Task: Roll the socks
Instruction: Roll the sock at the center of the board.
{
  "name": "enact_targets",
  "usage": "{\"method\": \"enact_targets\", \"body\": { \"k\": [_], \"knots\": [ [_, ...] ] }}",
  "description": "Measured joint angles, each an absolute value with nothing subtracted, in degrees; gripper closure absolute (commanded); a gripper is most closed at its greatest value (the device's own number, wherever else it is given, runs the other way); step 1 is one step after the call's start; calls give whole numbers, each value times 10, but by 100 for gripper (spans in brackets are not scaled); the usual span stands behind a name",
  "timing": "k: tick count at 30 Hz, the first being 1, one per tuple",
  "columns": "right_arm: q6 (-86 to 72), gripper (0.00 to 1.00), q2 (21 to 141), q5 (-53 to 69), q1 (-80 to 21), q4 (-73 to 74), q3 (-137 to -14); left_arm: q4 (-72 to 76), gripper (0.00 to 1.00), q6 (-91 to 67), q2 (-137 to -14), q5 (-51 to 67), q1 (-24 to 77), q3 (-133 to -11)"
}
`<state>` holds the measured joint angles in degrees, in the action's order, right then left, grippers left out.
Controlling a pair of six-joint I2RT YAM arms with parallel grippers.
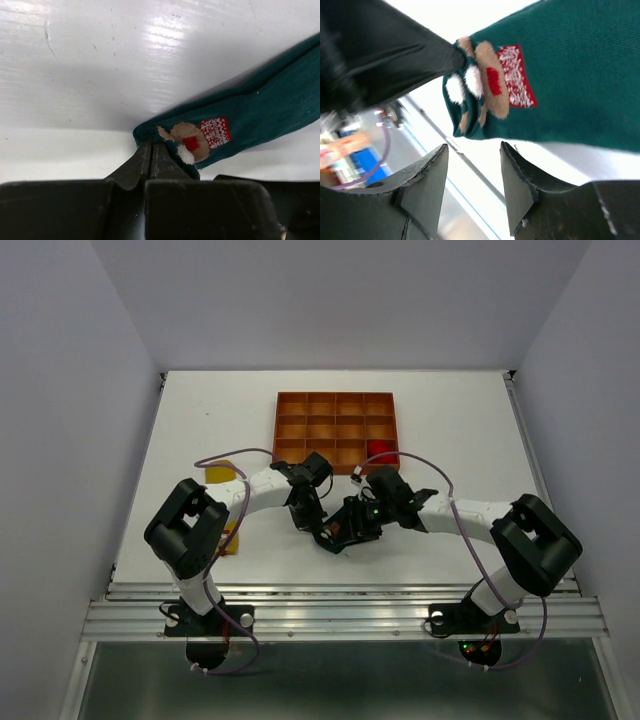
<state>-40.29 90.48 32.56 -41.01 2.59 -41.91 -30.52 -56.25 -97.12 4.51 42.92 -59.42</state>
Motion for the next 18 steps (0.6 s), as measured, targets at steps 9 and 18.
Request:
{"method": "enact_targets", "body": {
  "k": [9,18],
  "knots": [
    [-285,50,831,211,-495,103,-442,-314,100,-563,-985,38,429,-610],
    [-222,52,829,172,-557,105,-458,-323,100,-563,-985,33,429,-615]
  ]
}}
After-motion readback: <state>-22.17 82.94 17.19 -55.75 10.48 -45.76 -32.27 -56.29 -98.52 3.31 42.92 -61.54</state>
